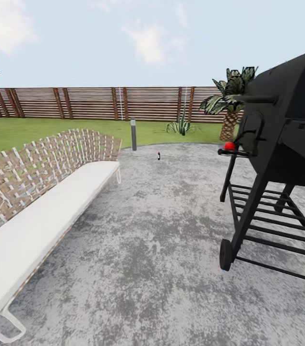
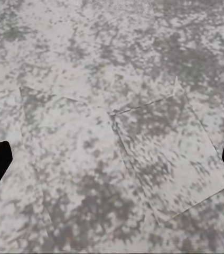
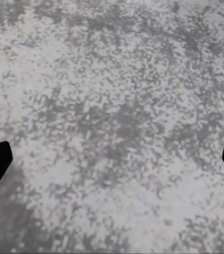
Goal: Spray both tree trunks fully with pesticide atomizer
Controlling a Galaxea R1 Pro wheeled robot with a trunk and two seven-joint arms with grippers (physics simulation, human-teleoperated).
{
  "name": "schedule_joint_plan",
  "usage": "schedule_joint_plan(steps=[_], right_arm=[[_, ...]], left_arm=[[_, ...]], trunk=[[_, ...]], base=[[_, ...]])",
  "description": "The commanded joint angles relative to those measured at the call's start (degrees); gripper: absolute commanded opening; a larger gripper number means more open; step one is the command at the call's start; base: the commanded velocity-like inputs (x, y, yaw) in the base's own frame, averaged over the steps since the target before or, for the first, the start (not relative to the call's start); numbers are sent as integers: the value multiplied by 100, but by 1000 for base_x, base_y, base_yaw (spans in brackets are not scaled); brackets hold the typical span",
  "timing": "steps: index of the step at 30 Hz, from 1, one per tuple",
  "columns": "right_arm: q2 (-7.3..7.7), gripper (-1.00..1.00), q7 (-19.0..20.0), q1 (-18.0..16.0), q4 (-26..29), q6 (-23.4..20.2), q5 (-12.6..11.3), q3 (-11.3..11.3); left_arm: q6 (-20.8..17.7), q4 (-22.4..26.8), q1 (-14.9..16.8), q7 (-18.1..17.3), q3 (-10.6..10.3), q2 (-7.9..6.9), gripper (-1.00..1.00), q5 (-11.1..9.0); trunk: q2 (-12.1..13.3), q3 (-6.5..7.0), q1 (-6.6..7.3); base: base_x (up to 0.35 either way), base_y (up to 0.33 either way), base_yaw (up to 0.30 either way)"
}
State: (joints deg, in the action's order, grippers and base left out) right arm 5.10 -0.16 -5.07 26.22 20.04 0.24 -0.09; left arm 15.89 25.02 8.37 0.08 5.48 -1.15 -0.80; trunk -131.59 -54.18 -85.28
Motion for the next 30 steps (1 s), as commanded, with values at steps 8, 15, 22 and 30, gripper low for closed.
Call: schedule_joint_plan(steps=[8,15,22,30], right_arm=[[0,100,-2,-2,6,23,8,-6],[0,100,-2,-2,6,21,15,14],[0,100,-2,-2,6,19,20,18],[0,100,-2,-2,3,17,20,27]], left_arm=[[19,-14,6,1,5,0,100,1],[19,-15,7,1,3,0,100,1],[19,-15,5,1,3,0,100,1],[19,-15,5,1,5,0,100,1]], trunk=[[-2,-5,-2],[-2,-5,-2],[-2,-5,-2],[-2,-5,-2]], base=[[340,58,0],[340,2,0],[340,0,0],[340,0,0]])
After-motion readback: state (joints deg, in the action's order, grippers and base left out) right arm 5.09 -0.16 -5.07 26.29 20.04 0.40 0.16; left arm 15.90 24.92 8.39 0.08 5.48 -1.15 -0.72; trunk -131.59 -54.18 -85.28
